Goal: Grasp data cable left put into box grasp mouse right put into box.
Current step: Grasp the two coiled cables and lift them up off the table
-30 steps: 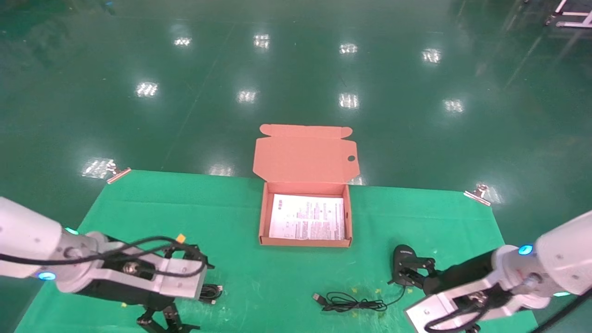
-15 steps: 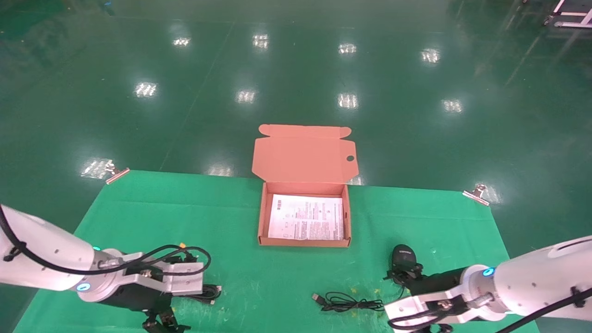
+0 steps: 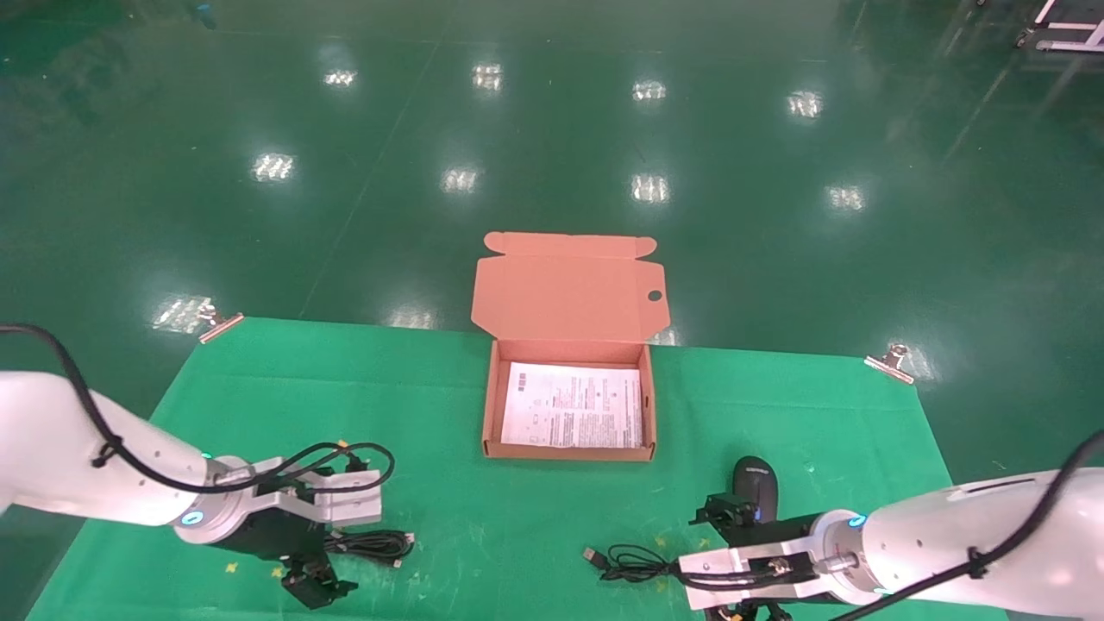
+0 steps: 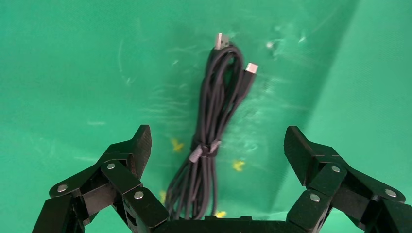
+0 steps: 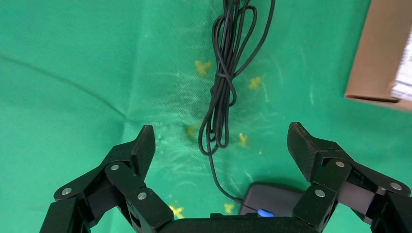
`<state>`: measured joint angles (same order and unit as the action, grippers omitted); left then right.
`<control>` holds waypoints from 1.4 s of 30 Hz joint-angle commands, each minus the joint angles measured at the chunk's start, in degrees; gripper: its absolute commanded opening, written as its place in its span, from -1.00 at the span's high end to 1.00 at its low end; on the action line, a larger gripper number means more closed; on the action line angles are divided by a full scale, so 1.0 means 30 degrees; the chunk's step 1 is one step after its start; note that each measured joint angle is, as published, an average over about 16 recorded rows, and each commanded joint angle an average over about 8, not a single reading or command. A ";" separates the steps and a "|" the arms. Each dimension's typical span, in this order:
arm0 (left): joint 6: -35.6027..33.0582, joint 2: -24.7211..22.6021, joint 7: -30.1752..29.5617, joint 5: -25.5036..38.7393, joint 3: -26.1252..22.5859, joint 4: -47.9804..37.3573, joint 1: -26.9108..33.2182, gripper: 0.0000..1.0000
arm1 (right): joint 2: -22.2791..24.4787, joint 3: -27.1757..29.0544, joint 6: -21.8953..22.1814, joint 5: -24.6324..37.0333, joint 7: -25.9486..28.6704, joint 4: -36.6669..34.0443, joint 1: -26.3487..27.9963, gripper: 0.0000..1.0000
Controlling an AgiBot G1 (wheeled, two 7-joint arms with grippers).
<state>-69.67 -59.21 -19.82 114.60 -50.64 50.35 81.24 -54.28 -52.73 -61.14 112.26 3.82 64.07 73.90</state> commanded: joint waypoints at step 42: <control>0.1521 -0.0519 0.0869 0.0849 -0.0267 -0.1744 -0.0194 1.00 | -0.1685 0.0044 0.1124 -0.0301 -0.1075 -0.3953 0.0186 1.00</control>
<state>-65.09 -60.77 -17.21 117.16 -51.44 45.11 80.66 -59.34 -52.59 -57.76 111.36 0.60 52.20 74.46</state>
